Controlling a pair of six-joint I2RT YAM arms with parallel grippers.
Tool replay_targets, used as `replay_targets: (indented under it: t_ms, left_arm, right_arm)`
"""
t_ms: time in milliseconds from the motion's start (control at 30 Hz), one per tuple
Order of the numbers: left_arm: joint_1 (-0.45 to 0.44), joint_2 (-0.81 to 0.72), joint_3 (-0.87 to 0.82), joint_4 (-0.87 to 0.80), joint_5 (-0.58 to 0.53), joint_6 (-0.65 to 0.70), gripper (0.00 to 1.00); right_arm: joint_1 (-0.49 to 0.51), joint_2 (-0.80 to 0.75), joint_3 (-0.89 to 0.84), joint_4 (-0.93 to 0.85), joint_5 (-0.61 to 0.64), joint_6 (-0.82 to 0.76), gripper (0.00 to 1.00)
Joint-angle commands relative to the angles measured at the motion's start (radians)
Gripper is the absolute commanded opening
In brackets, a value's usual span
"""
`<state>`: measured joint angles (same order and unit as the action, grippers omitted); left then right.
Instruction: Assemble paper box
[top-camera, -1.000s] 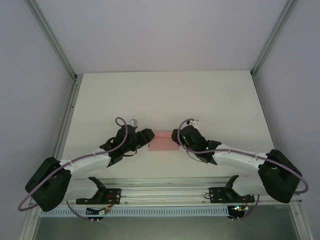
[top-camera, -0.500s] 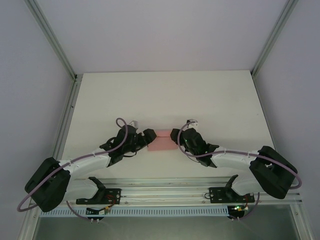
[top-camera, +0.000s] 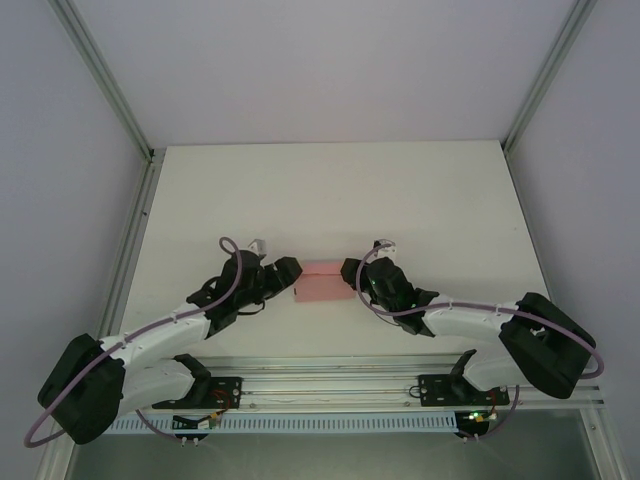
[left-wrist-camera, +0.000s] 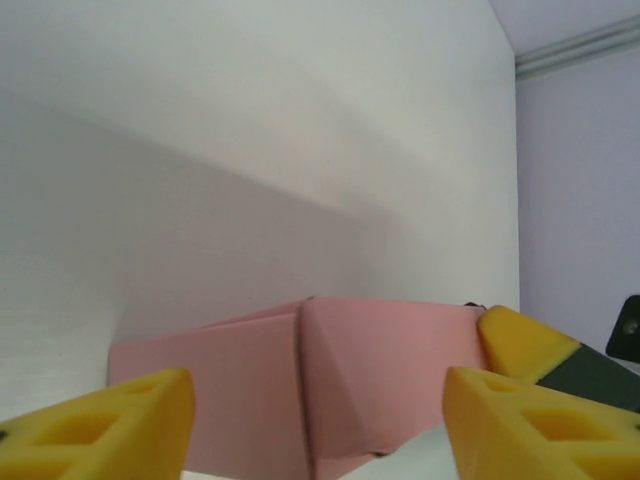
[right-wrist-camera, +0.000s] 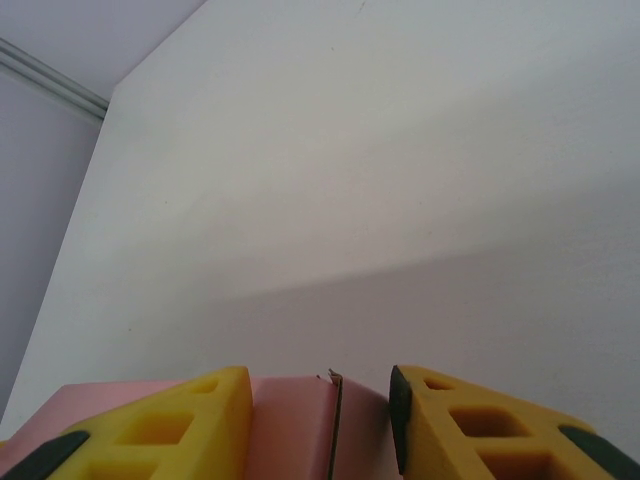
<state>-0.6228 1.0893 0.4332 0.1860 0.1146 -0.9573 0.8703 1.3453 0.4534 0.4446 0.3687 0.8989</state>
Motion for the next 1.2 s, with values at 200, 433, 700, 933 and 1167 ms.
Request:
replay_targets:
  t_ms: [200,433,700,933,1167]
  left_arm:
    - [0.014,0.057,-0.069,0.033,0.024,0.009,0.17]
    - [0.014,0.106,-0.127,0.050,0.051,-0.044,0.00]
    - [0.011,0.080,-0.125,-0.159,0.068,-0.037,0.00]
    - [0.005,0.072,-0.029,-0.237,0.081,0.025,0.27]
    - [0.005,0.005,0.080,-0.302,0.053,0.118,0.69]
  right_arm:
    - [0.013,0.068,-0.077,-0.330,-0.071,-0.028,0.41]
    - [0.015,0.042,-0.115,-0.308,-0.072,-0.004,0.41]
    - [0.015,0.038,-0.135,-0.290,-0.095,-0.008,0.40]
    - [0.016,-0.001,-0.108,-0.269,-0.109,-0.046,0.45]
    - [0.016,-0.152,-0.035,-0.332,-0.075,-0.085,0.53]
